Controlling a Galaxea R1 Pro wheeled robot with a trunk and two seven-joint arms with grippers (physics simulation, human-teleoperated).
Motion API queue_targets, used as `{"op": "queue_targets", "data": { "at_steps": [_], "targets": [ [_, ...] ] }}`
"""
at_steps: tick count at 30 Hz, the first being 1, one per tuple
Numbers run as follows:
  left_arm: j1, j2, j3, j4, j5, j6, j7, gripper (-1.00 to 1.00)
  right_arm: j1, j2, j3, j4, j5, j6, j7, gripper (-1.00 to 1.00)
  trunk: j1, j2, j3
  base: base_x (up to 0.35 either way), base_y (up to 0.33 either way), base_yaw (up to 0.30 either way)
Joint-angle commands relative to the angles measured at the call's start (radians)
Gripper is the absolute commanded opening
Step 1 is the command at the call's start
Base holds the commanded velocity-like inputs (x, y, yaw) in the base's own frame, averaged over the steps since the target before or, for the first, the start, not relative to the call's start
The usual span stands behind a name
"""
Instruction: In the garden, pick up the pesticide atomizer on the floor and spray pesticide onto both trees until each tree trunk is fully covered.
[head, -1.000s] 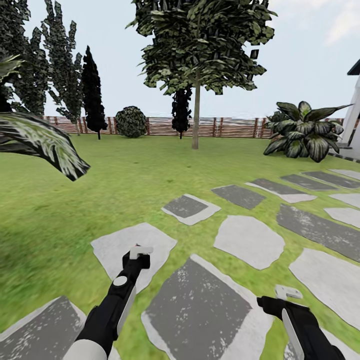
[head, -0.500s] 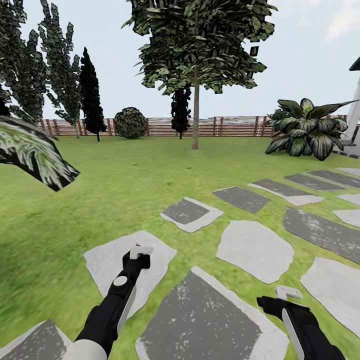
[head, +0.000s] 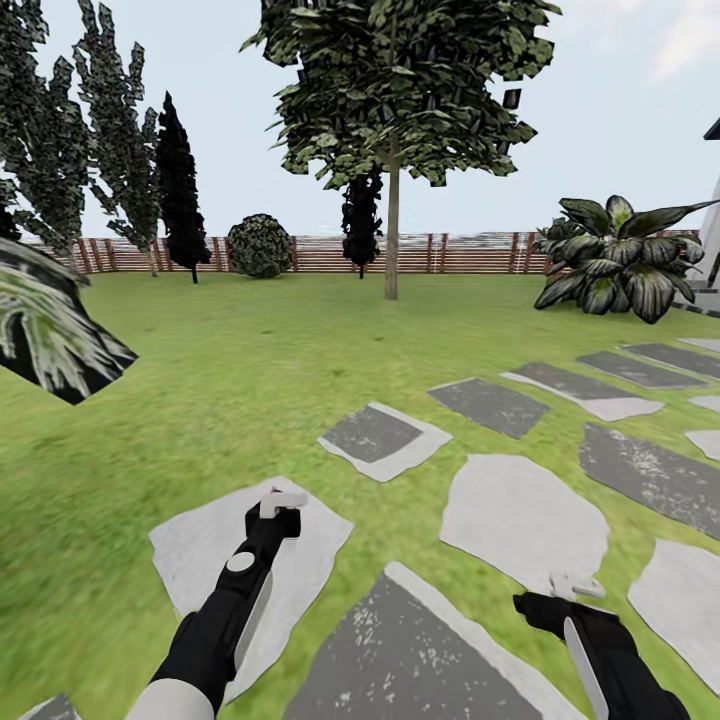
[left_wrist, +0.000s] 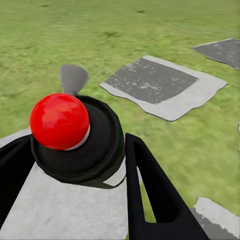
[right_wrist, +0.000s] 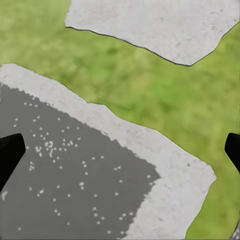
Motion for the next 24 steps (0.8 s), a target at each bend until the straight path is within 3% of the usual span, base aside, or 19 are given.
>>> {"op": "queue_targets", "data": {
  "at_steps": [1, 24],
  "targets": [
    [0.000, 0.000, 0.000, 0.000, 0.000, 0.000, 0.000, -1.00, 0.000, 0.000, 0.000, 0.000, 0.000, 0.000, 0.000, 1.00, 0.000, 0.000, 0.000, 0.337, 0.000, 0.000],
    [0.000, -0.001, 0.000, 0.000, 0.000, 0.000, 0.000, -1.00, 0.000, 0.000, 0.000, 0.000, 0.001, 0.000, 0.000, 1.00, 0.000, 0.000, 0.000, 0.337, 0.000, 0.000]
  ]
}}
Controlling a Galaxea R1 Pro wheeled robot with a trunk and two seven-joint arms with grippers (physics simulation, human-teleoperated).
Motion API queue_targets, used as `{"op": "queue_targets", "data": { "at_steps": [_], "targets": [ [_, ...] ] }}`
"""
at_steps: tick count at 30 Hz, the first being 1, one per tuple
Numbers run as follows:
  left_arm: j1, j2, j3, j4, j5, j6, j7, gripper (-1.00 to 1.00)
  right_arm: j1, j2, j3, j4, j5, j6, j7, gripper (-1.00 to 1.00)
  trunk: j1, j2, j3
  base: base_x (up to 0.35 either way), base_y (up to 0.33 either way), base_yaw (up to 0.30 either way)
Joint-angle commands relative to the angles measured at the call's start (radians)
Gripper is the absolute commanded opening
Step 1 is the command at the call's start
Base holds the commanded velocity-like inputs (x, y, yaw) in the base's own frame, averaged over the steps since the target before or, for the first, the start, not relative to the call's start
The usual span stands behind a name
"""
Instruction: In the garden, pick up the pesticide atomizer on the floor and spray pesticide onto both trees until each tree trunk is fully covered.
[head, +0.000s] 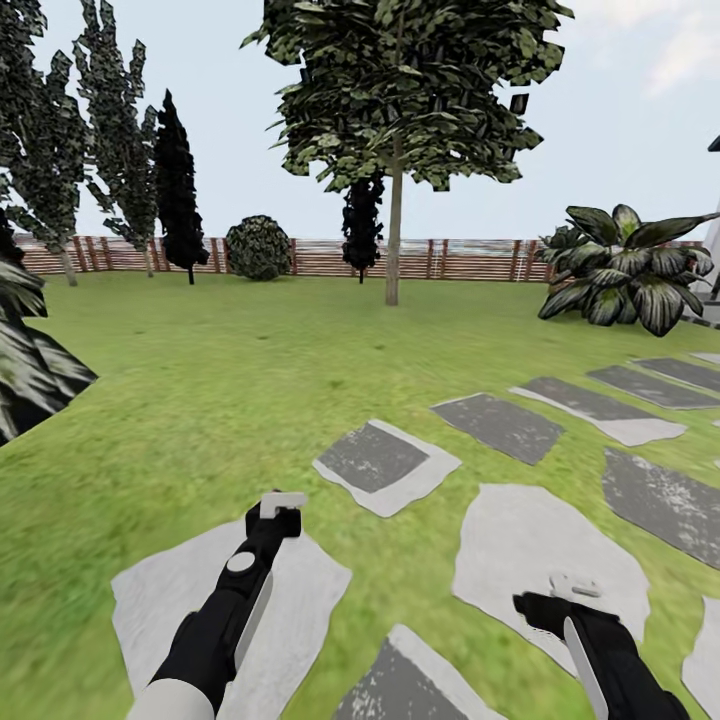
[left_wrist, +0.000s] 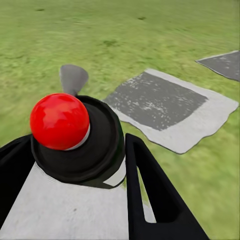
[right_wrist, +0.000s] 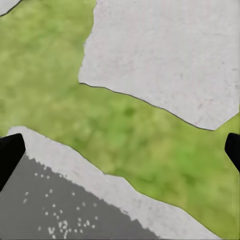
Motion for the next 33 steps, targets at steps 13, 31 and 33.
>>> {"op": "queue_targets", "data": {
  "at_steps": [13, 31, 33],
  "targets": [
    [0.000, 0.000, 0.000, 0.000, 0.000, 0.000, 0.000, -1.00, 0.000, 0.000, 0.001, 0.000, 0.001, 0.000, 0.000, 1.00, 0.000, 0.000, 0.000, 0.337, 0.000, 0.000],
    [0.000, 0.000, 0.000, 0.000, 0.000, -0.001, 0.000, -1.00, 0.000, 0.000, 0.002, 0.000, 0.001, 0.000, 0.000, 1.00, 0.000, 0.000, 0.000, 0.337, 0.000, 0.000],
    [0.000, 0.000, 0.000, 0.000, 0.000, -0.001, 0.000, -1.00, 0.000, 0.000, 0.002, 0.000, 0.001, 0.000, 0.000, 1.00, 0.000, 0.000, 0.000, 0.338, 0.000, 0.000]
  ]
}}
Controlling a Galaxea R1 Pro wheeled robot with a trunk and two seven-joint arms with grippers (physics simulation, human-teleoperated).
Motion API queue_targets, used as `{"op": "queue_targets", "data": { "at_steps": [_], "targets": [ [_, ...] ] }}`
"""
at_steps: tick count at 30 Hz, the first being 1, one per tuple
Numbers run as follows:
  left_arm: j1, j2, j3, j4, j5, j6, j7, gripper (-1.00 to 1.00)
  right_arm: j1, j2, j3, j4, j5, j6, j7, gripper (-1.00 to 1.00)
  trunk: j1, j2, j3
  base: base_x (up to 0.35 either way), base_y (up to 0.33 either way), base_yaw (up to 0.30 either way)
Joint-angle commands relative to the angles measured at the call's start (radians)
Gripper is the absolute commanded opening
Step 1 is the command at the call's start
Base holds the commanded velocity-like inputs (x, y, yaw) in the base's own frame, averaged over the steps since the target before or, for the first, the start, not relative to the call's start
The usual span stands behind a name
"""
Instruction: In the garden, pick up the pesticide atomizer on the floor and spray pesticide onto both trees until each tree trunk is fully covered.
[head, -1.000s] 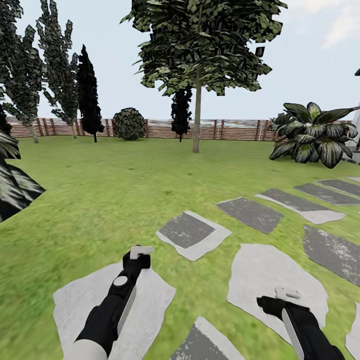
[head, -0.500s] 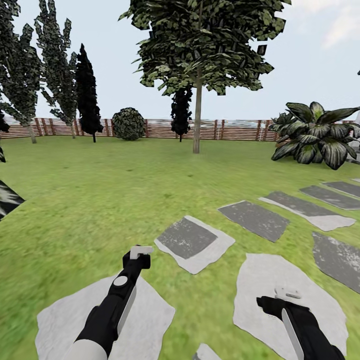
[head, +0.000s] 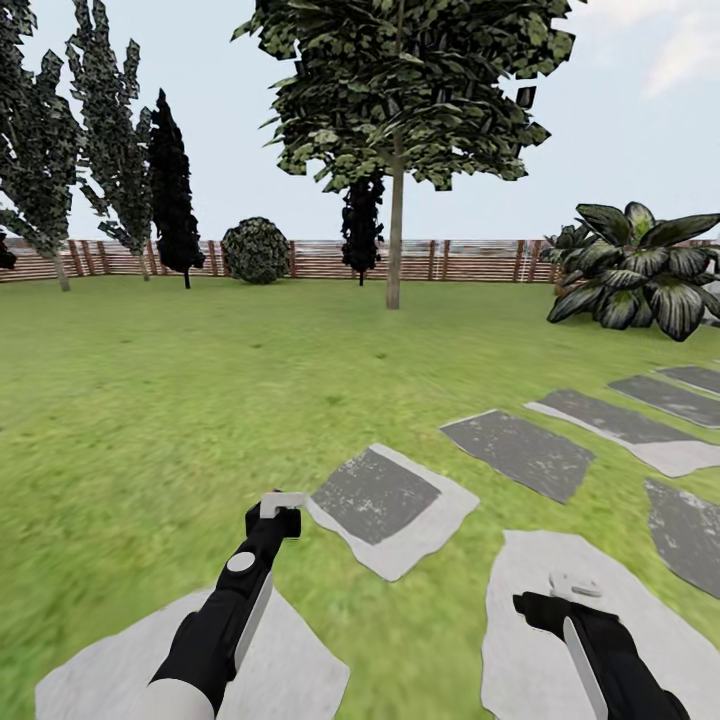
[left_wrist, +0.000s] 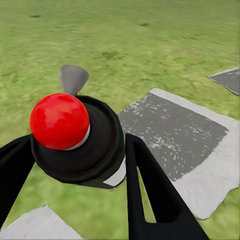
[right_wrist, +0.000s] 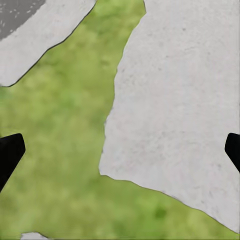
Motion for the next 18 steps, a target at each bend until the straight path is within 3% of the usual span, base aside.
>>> {"op": "queue_targets", "data": {
  "at_steps": [1, 18],
  "targets": [
    [0.000, 0.000, 0.000, 0.000, 0.000, 0.000, 0.000, -1.00, 0.000, 0.000, 0.000, 0.000, 0.000, 0.000, 0.000, 1.00, 0.000, 0.000, 0.000, 0.338, 0.000, 0.000],
    [0.000, 0.000, 0.000, 0.000, 0.000, 0.001, 0.000, -1.00, 0.000, 0.000, 0.000, -0.001, 0.000, 0.000, 0.000, 1.00, 0.000, 0.000, 0.000, 0.337, 0.000, 0.000]
  ]
}}
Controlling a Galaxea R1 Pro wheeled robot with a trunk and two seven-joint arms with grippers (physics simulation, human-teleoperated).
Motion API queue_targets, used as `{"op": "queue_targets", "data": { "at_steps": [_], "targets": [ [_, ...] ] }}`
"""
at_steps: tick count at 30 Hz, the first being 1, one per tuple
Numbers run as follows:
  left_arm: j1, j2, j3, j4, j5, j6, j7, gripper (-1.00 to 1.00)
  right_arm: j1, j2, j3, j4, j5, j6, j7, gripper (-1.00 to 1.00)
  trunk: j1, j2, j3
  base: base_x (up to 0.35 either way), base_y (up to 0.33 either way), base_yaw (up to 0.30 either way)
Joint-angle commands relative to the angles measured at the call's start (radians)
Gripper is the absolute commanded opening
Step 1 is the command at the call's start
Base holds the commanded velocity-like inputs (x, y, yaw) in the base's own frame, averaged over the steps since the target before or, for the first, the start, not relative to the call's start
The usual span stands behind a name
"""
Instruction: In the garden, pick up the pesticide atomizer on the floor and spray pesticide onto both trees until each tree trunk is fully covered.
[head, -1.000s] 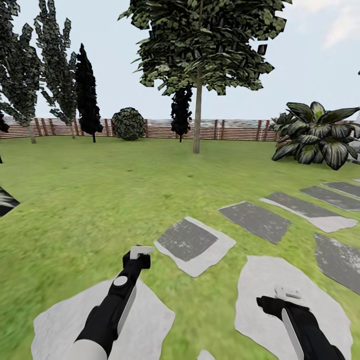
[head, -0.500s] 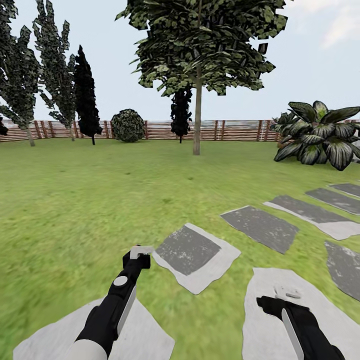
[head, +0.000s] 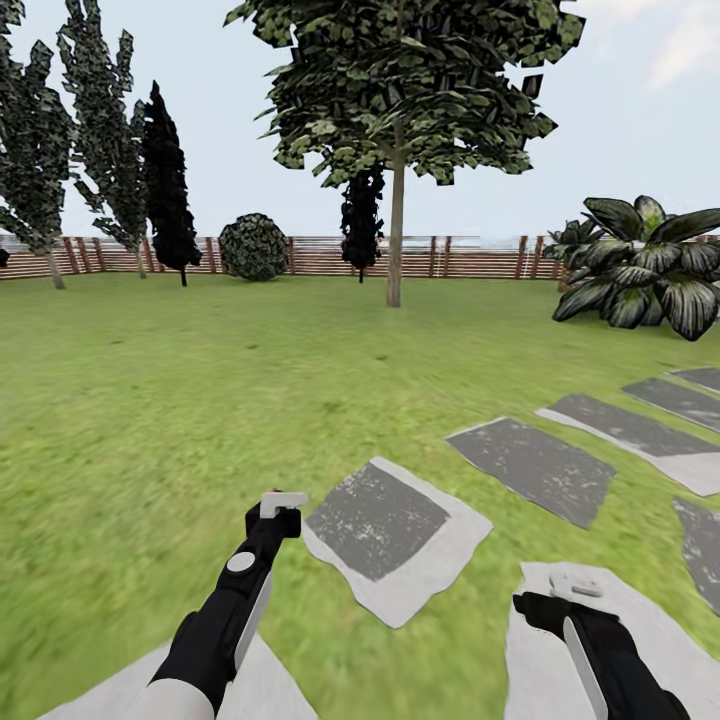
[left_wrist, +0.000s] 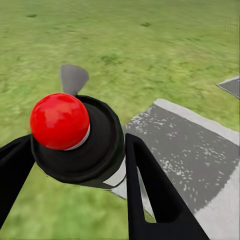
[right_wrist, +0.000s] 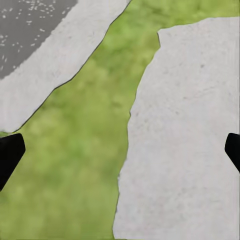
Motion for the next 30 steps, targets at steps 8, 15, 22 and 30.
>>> {"op": "queue_targets", "data": {
  "at_steps": [8, 15, 22, 30],
  "targets": [
    [0.000, 0.000, 0.000, 0.000, 0.000, 0.000, 0.000, -1.00, 0.000, 0.000, -0.001, 0.000, 0.000, 0.001, 0.000, 1.00, 0.000, 0.000, 0.000, 0.337, 0.000, 0.000],
    [0.000, 0.000, 0.000, 0.000, 0.000, 0.000, 0.000, -1.00, 0.000, -0.001, -0.001, 0.000, -0.001, 0.003, 0.000, 1.00, 0.000, 0.000, 0.000, 0.338, 0.000, 0.000],
    [0.000, 0.000, 0.000, 0.000, 0.000, -0.001, 0.000, -1.00, 0.000, 0.000, -0.002, -0.001, -0.002, 0.006, 0.000, 1.00, 0.000, 0.000, 0.000, 0.337, 0.000, -0.015],
    [0.000, 0.000, 0.000, 0.000, 0.000, 0.000, 0.000, -1.00, 0.000, 0.000, -0.002, -0.001, -0.002, 0.006, 0.000, 1.00, 0.000, 0.000, 0.000, 0.338, 0.000, -0.230]
  ]
}}
